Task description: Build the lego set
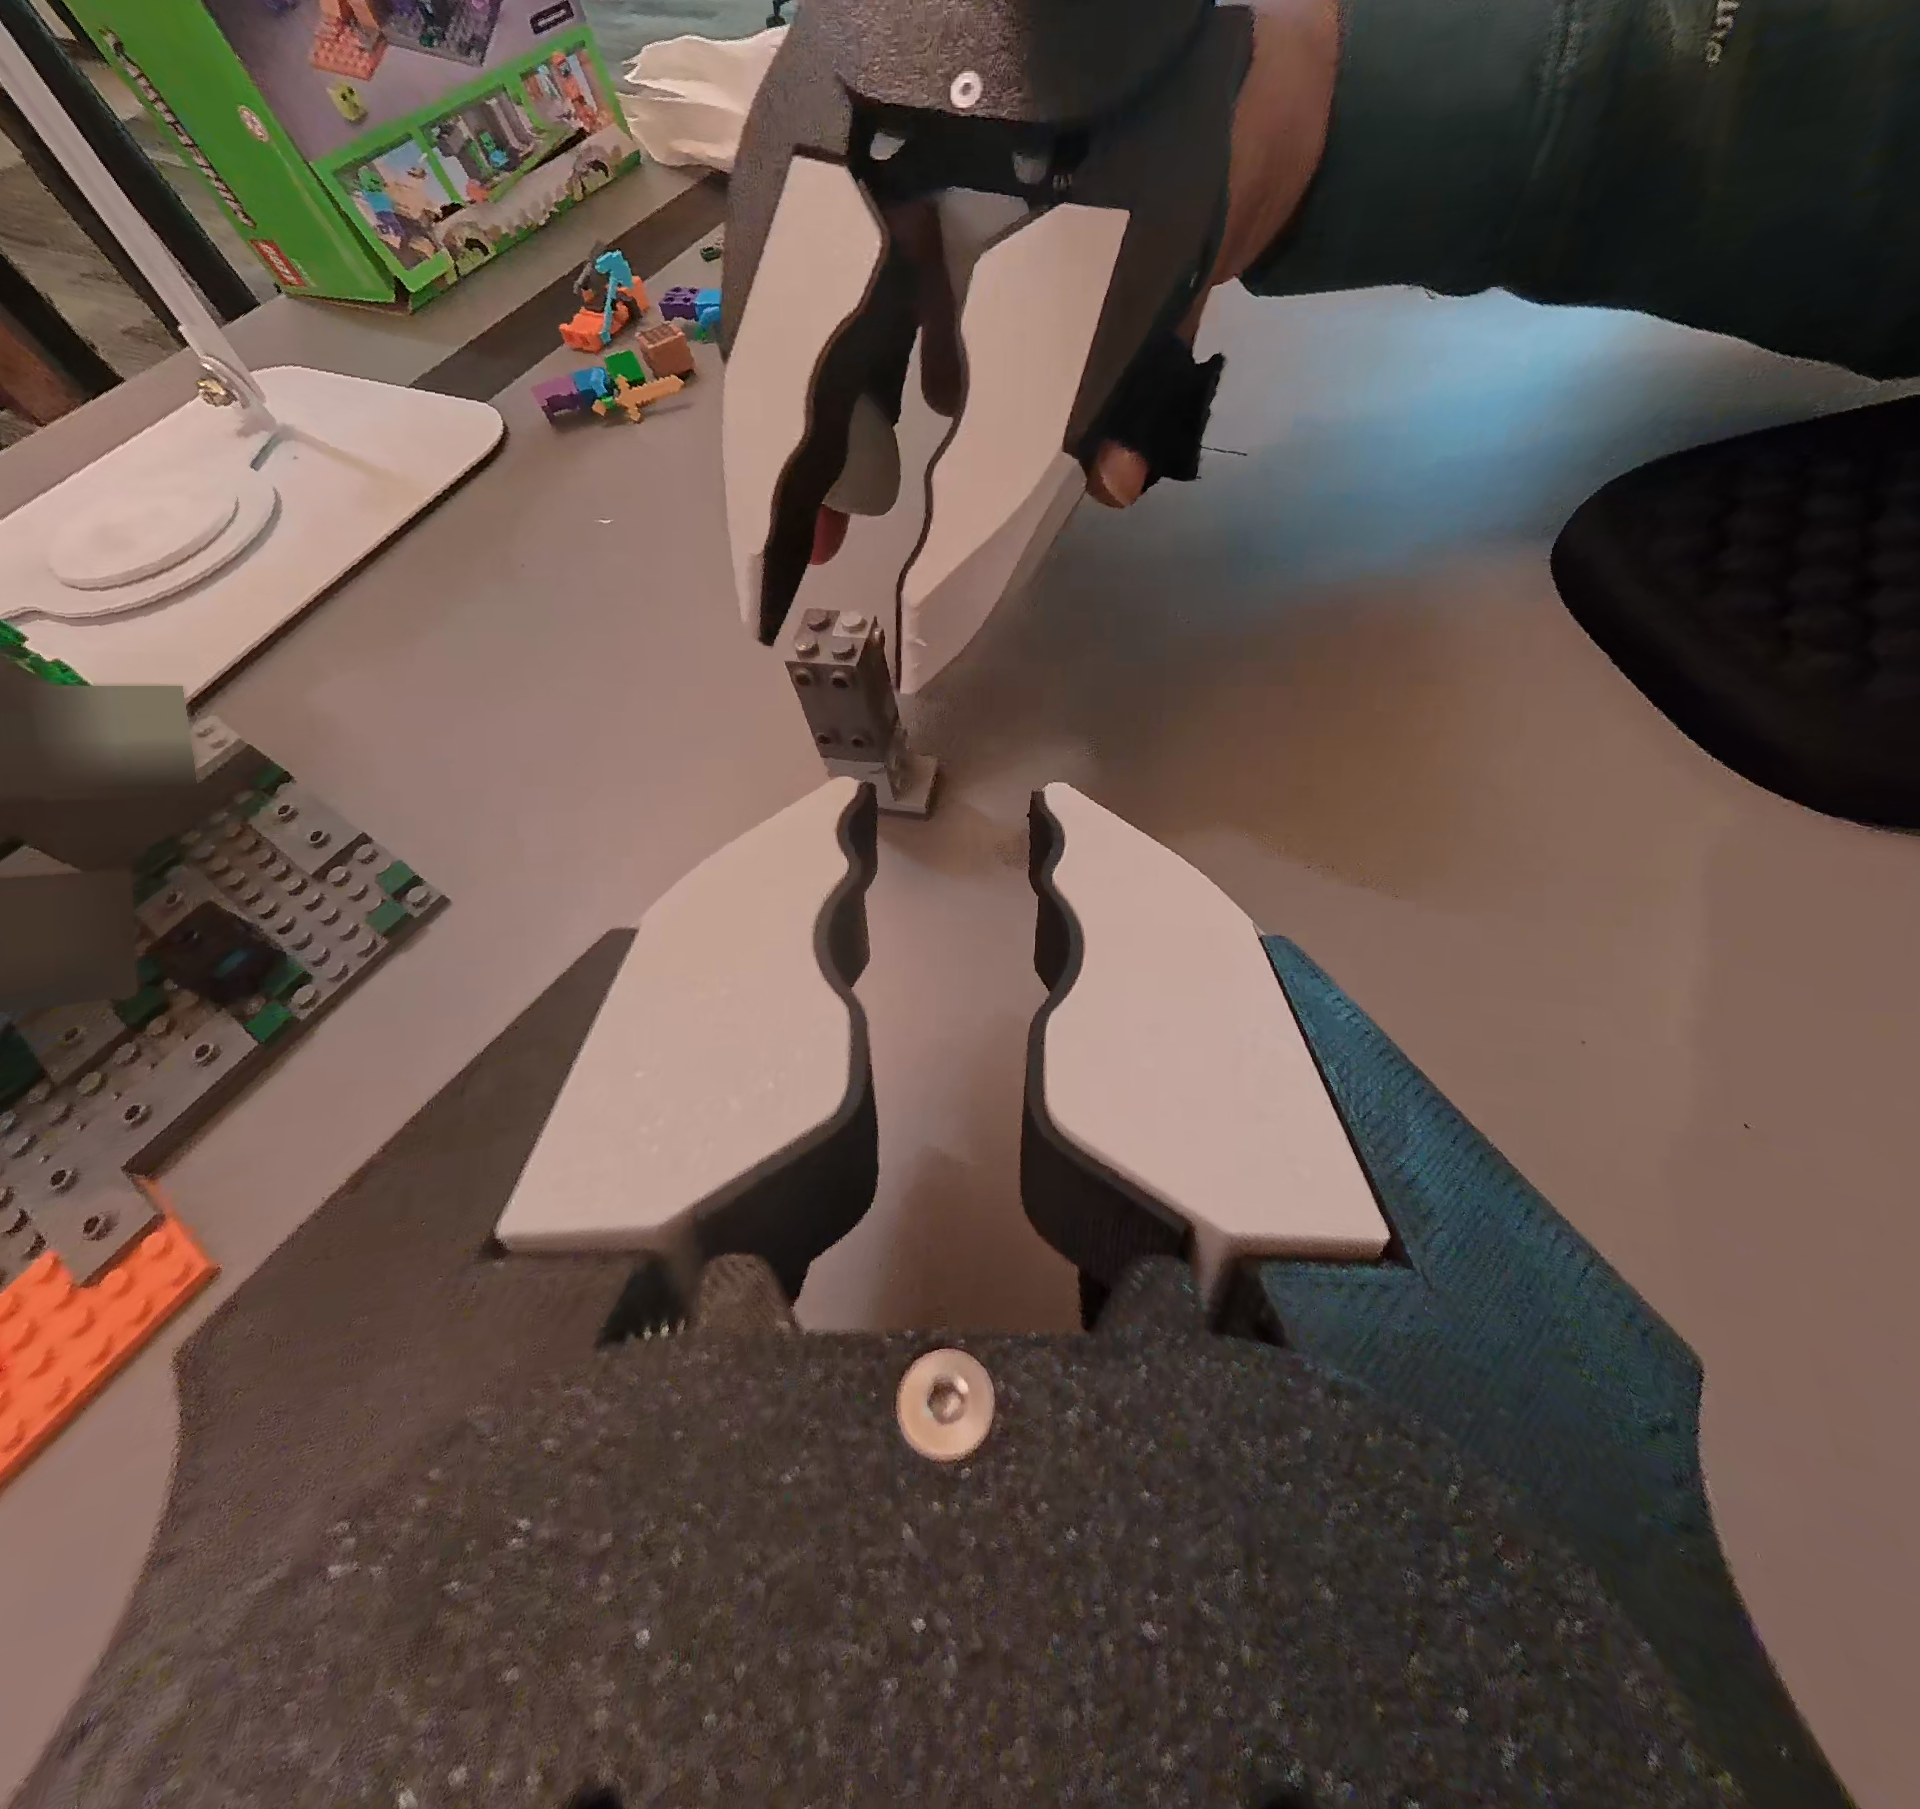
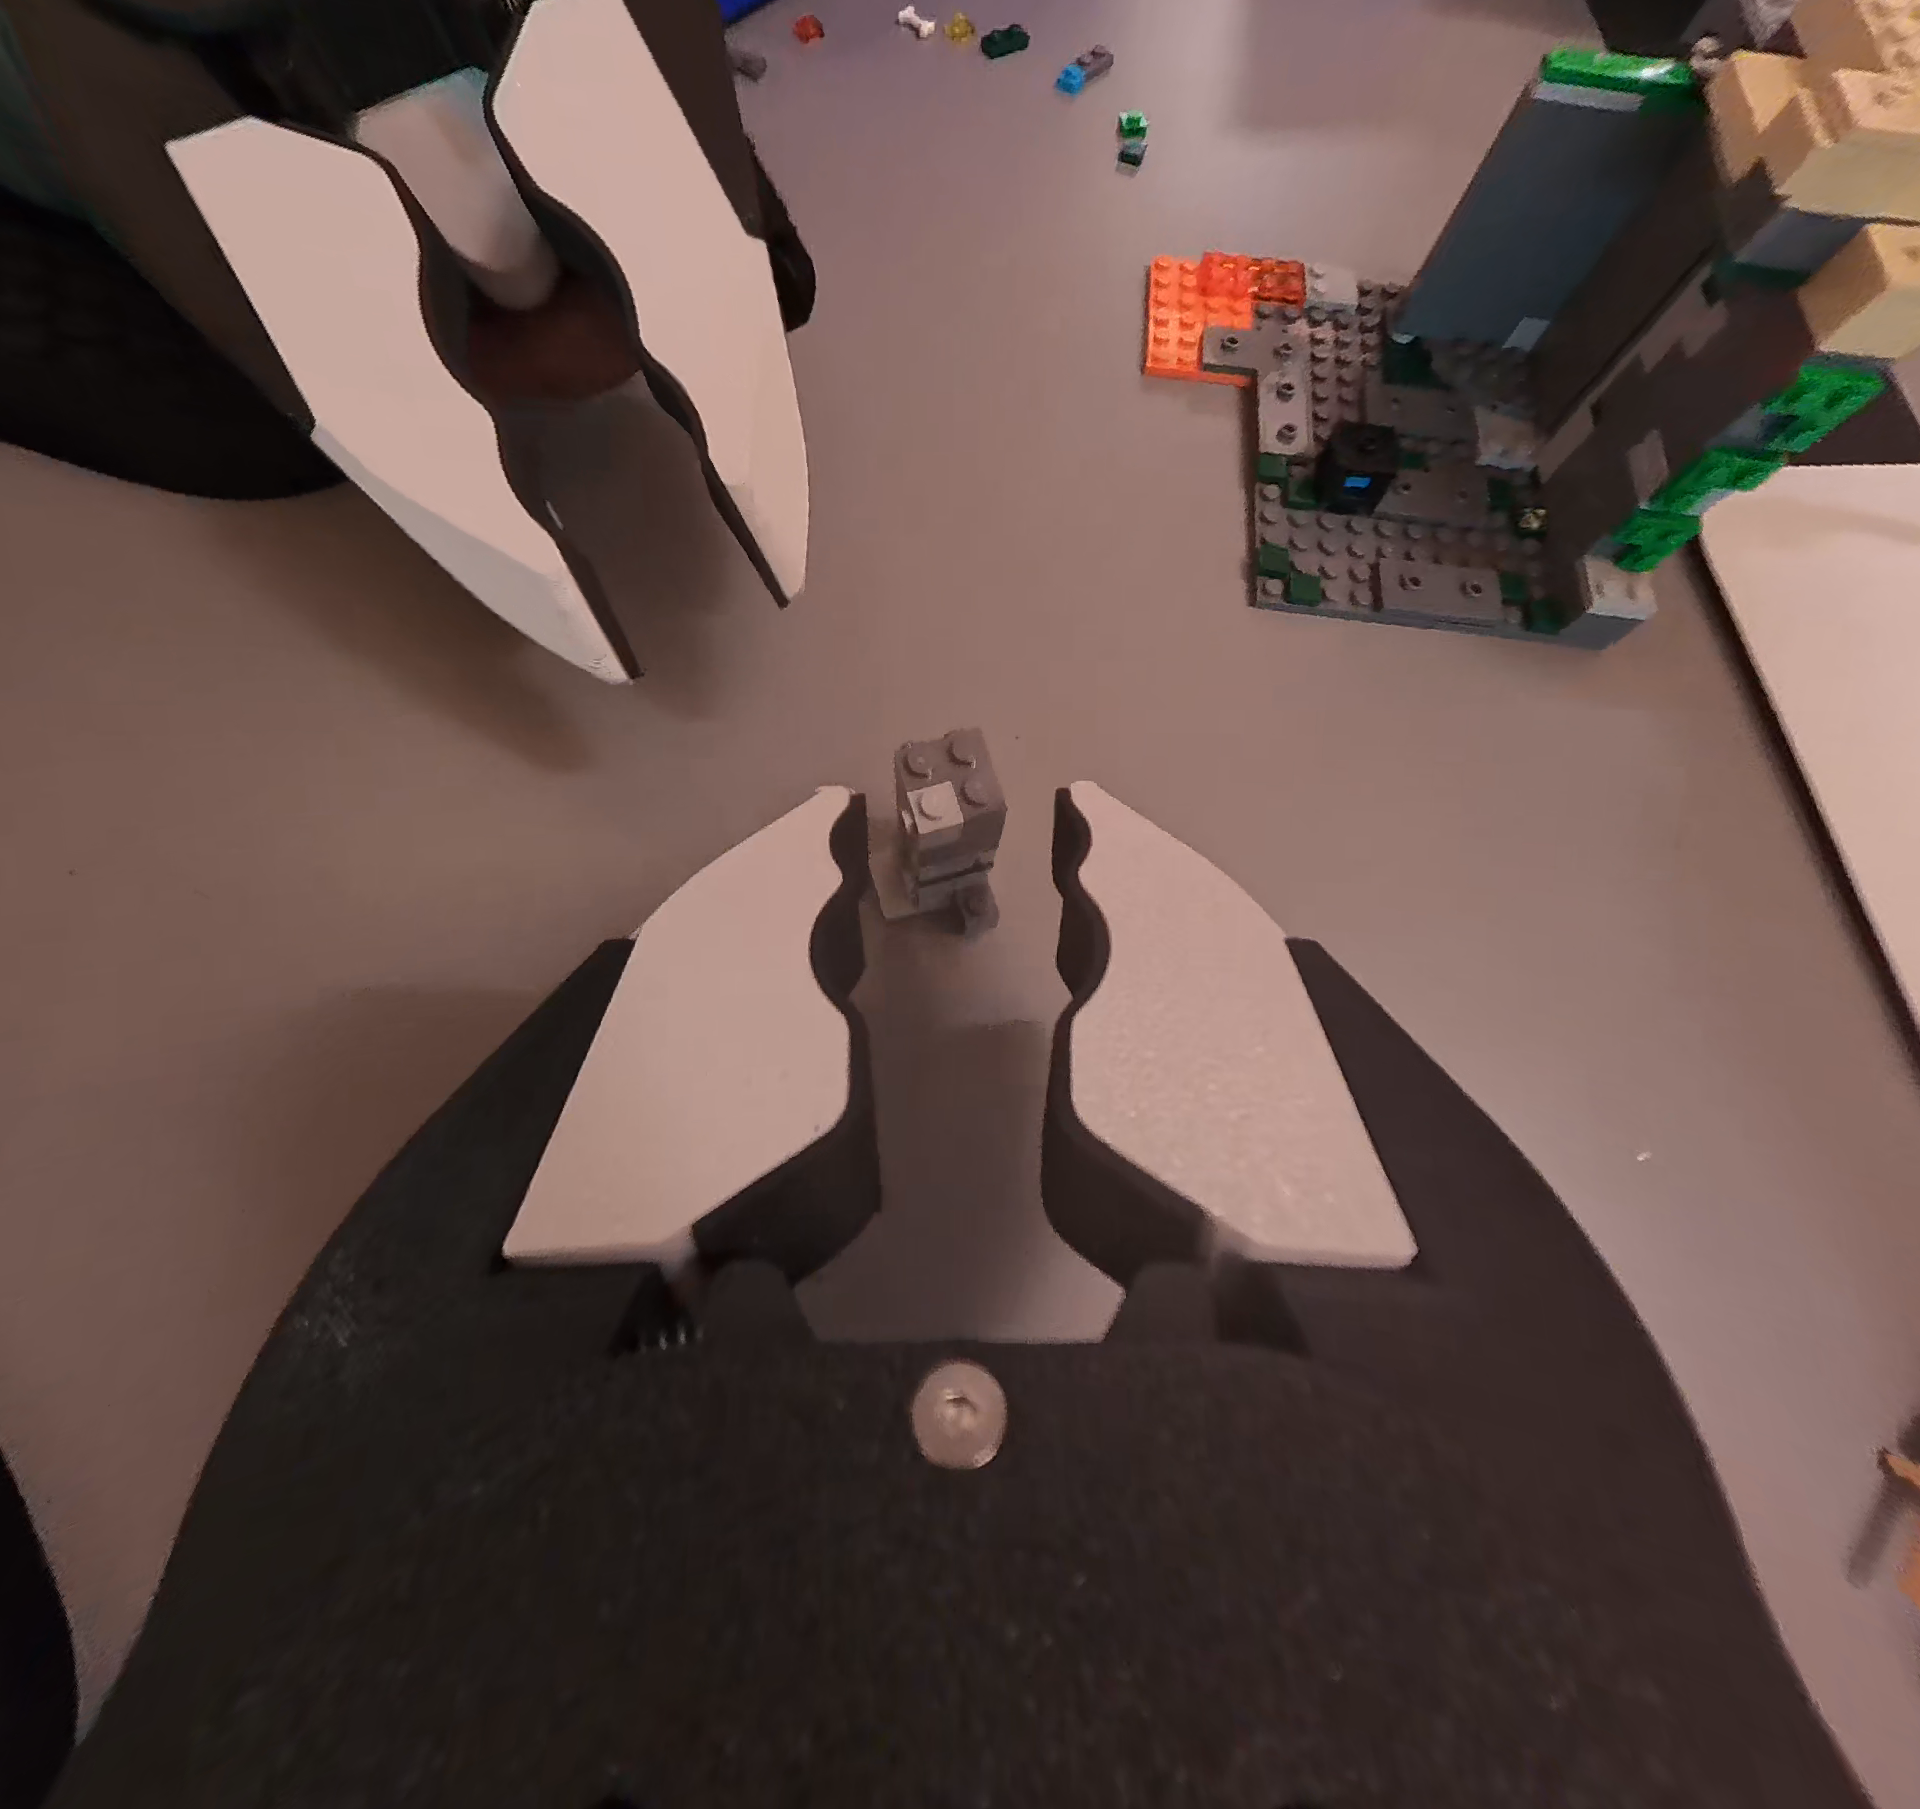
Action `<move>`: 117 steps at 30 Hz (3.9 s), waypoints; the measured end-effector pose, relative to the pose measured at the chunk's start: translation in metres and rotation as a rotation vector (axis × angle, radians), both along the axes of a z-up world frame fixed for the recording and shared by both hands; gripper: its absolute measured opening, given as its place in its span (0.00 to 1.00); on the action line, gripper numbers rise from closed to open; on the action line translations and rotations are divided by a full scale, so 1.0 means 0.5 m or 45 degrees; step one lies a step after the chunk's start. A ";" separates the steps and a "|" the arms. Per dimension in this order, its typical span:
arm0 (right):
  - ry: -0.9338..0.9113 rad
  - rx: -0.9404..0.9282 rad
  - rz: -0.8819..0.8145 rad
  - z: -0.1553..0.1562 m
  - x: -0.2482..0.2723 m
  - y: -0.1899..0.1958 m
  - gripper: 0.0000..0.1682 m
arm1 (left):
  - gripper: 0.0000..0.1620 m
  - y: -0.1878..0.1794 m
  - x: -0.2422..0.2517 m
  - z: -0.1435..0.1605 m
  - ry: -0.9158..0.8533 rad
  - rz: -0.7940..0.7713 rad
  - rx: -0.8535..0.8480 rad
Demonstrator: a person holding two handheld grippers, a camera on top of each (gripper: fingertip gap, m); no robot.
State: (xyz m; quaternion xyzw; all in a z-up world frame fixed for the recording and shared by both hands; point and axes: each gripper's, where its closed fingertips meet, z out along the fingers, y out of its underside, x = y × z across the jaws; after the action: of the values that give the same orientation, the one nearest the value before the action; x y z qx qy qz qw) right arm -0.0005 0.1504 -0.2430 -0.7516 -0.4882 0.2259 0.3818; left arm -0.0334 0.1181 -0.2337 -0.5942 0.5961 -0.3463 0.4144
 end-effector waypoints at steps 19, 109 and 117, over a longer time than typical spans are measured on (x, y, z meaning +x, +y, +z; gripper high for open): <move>-0.032 0.022 0.154 -0.004 0.100 0.011 0.11 | 0.15 0.003 0.002 -0.002 -0.003 0.011 0.010; -0.108 0.087 -1.229 -0.048 0.108 -0.122 0.01 | 0.00 0.070 0.071 -0.049 0.170 0.407 0.193; -0.095 0.115 -1.235 -0.041 0.108 -0.122 0.00 | 0.00 0.072 0.071 -0.046 0.140 0.423 0.142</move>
State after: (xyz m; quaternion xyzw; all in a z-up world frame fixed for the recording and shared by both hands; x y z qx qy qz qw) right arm 0.0536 0.0894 -0.2633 -0.8826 -0.1044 -0.0265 0.4576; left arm 0.0020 0.1540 -0.2565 -0.6787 0.5297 -0.2066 0.4648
